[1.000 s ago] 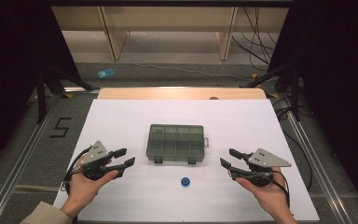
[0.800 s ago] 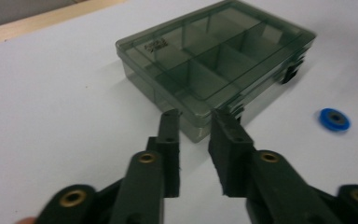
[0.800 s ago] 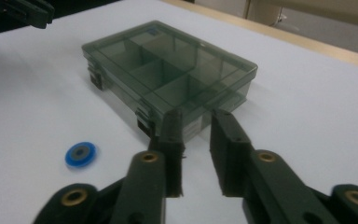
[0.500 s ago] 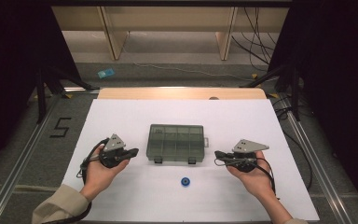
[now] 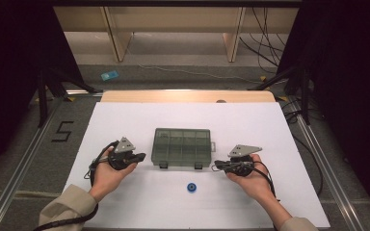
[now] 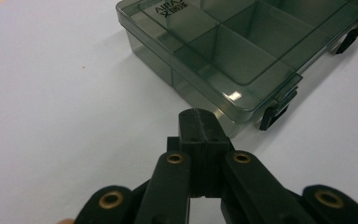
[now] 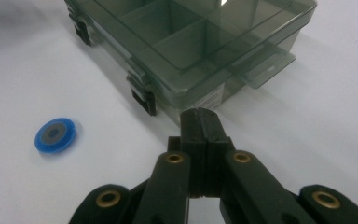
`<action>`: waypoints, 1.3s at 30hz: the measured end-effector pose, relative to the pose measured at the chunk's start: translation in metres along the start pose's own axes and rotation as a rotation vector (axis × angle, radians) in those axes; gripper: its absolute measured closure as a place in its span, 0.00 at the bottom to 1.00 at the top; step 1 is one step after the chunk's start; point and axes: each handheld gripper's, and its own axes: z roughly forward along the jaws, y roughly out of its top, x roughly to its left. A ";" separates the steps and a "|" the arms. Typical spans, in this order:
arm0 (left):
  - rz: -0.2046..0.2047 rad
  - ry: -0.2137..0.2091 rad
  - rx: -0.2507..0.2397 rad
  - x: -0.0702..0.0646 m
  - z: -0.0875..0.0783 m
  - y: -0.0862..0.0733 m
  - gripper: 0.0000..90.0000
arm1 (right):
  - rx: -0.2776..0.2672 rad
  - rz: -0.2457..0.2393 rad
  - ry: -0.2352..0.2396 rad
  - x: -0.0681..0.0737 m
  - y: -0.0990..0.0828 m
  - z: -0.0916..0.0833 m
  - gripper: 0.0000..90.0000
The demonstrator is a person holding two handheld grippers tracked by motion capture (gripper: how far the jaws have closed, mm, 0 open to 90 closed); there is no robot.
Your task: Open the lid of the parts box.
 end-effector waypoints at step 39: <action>0.097 -0.039 0.058 -0.016 0.009 -0.002 1.00 | 0.010 -0.002 0.014 0.001 0.004 0.009 1.00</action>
